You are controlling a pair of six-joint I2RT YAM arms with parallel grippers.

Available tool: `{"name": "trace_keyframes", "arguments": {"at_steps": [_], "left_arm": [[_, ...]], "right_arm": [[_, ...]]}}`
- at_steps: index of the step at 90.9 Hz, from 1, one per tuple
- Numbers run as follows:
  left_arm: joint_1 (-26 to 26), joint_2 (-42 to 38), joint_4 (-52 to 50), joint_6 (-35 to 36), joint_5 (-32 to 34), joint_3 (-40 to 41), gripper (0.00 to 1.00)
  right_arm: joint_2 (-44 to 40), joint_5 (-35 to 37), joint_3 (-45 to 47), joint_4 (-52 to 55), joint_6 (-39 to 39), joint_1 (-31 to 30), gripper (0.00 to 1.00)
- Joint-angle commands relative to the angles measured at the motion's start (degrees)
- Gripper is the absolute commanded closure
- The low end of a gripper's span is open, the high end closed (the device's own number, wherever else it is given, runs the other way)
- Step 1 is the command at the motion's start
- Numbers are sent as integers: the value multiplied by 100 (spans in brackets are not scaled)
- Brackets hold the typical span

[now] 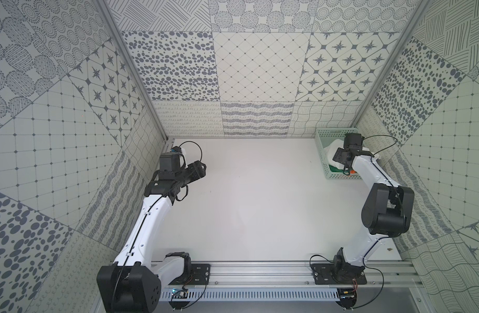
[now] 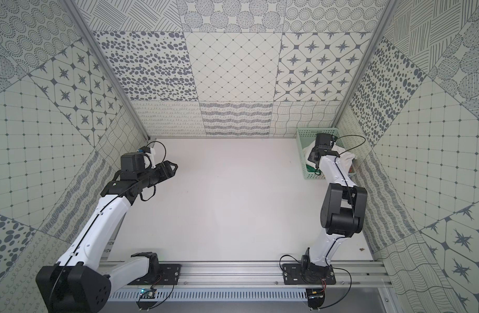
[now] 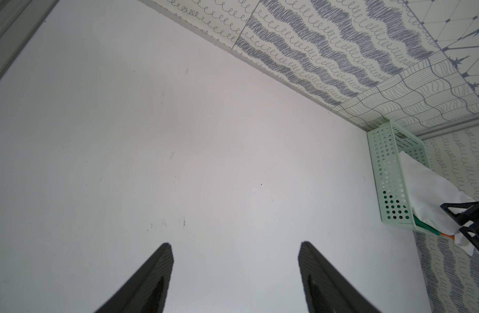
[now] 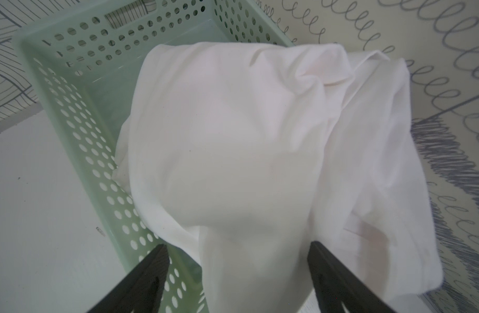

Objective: Fold and stack t-shirts
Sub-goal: Pick up the T-shirt from the bin.

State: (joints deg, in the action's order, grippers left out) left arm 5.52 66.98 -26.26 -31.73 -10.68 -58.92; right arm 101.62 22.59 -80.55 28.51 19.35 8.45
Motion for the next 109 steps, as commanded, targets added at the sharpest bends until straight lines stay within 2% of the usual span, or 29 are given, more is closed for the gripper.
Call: {"name": "trace_keyframes", "arguments": {"at_steps": [1, 15, 23, 29, 42, 65, 79, 92, 109], "left_arm": [[11, -15, -130, -9, -63, 61, 24], [13, 56, -94, 0, -59, 132, 25], [6, 101, -72, 0, -62, 157, 28], [9, 135, -73, 7, -67, 155, 30], [11, 184, -55, 7, -55, 161, 30], [10, 267, -16, -68, -26, 181, 30], [10, 439, 220, -475, -83, 325, 32], [6, 795, 651, -938, -279, 562, 37], [10, 1231, 771, -1045, -362, 368, 33]], "right_arm": [[58, 114, 131, -100, 46, -2, 17], [98, 221, 279, -100, -34, -5, 18], [113, 209, 310, -100, -85, -6, 27], [133, 156, 299, -100, -156, -1, 46], [91, 146, 235, -79, -177, -3, 100], [-395, -40, -185, -17, -148, -27, 100], [-942, -648, -467, -12, -33, -210, 100], [-1429, -1969, -416, -47, 55, -661, 100], [-1904, -4314, -50, -560, 449, -1471, 100]]}}
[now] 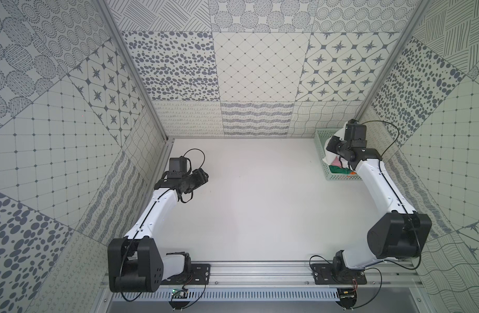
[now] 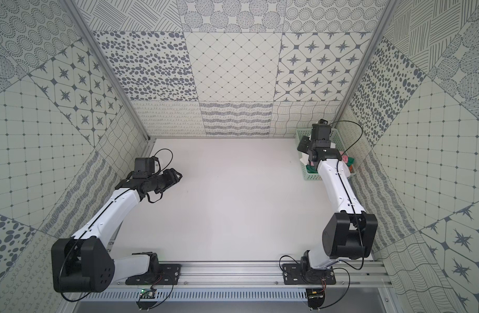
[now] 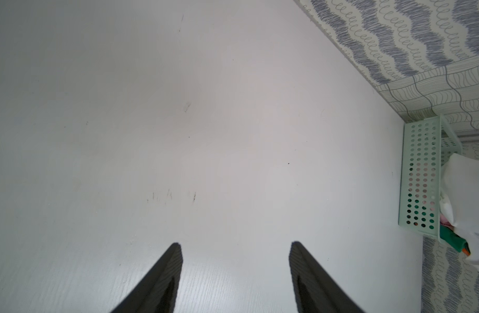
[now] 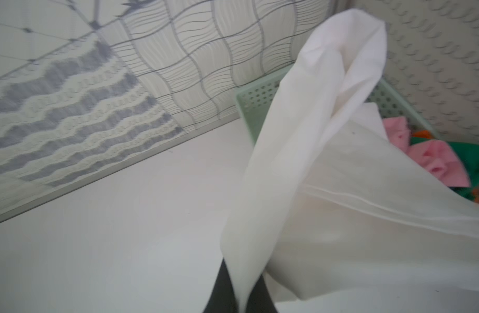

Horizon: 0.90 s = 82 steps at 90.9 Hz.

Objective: Fold and stack t-shirts
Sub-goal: Pick up the T-shirt from the bin, then place the T-shirt at the center of the board.

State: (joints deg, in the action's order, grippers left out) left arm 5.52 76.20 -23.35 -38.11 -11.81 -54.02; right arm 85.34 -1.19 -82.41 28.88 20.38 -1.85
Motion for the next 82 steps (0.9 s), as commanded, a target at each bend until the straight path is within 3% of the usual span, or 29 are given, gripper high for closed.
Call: {"name": "trace_keyframes", "arguments": {"at_steps": [1, 22, 38, 48, 63, 82], "left_arm": [[10, 330, 485, -407, -254, -133, 33], [2, 708, 677, -467, -420, -536, 32], [2, 741, 776, -516, -466, -591, 32], [2, 642, 787, -537, -480, -546, 32], [2, 444, 672, -523, -449, -474, 32], [2, 258, 497, -534, -490, -463, 33]], "right_arm": [[-283, -2047, 132, -618, 376, -489, 100], [-99, -3591, -496, -721, 759, -1563, 100], [338, -3921, -296, -743, 933, -1926, 100], [800, -3749, 173, -717, 1000, -1931, 100], [1352, -2527, 469, -533, 841, -1841, 100], [2849, -2262, -558, 692, 257, -1739, 100]]}}
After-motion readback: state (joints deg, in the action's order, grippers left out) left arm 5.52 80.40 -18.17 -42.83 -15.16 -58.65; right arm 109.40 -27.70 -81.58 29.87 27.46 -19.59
